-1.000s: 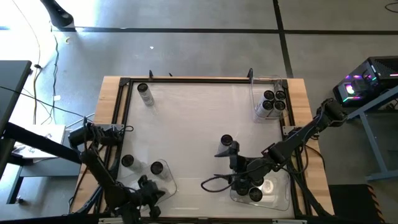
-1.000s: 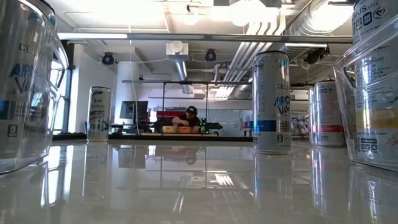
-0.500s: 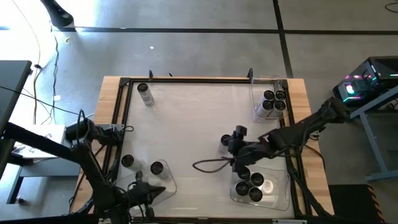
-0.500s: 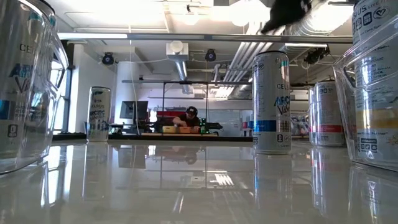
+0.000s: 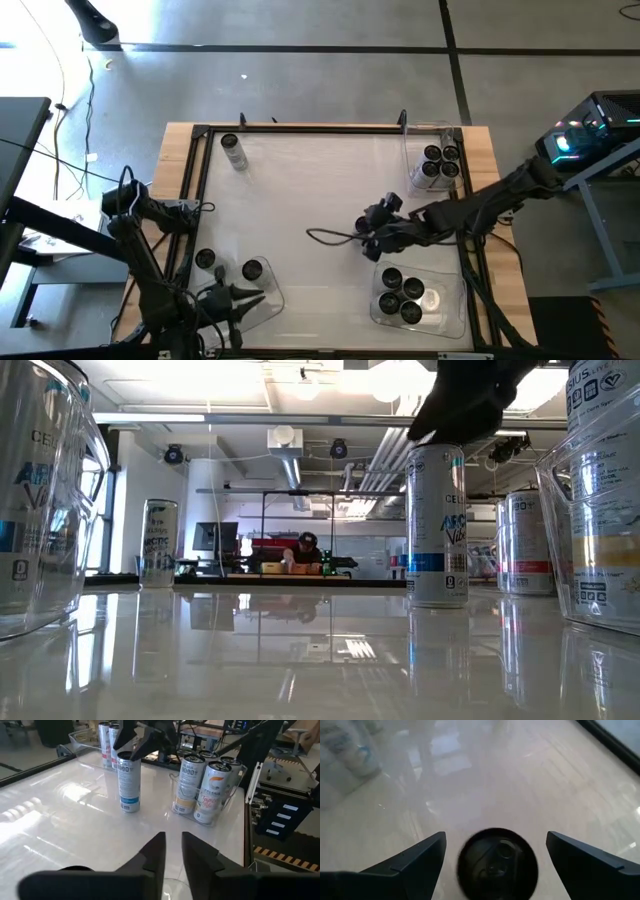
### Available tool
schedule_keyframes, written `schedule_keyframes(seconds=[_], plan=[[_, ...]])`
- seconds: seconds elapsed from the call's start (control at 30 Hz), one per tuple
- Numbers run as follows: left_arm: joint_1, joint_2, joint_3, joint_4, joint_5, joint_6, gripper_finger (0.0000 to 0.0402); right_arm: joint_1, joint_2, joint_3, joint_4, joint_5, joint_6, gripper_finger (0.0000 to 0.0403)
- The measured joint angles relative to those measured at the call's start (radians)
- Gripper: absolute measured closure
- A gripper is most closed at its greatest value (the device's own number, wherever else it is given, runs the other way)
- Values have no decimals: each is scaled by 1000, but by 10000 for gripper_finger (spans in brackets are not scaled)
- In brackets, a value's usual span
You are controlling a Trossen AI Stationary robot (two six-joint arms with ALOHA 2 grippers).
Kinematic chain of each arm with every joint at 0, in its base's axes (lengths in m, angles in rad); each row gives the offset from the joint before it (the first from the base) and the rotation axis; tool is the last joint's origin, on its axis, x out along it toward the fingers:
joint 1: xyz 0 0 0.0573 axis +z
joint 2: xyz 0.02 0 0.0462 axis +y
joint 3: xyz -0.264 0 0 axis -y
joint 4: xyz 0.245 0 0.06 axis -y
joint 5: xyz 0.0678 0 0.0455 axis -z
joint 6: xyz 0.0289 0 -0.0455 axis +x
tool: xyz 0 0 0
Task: Sort soda cans
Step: Put the bottom right white-blue soda can into the bottom left transparent bin
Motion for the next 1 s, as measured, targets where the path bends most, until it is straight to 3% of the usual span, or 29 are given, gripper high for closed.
schedule_keyframes(seconds=[0.23,0.43,0.57,0.77,1.0], plan=[[13,0,0,0,10,-7,275,-19,54,0,-7,-66,21,71],[11,0,0,0,18,-10,247,-19,81,0,30,-68,21,157],[11,0,0,0,41,-8,246,-18,82,21,32,-74,3,165],[-10,-36,0,1,58,29,261,34,83,185,134,-84,-196,165],[-48,-147,-1,1,23,89,279,101,167,464,301,-301,-569,165]])
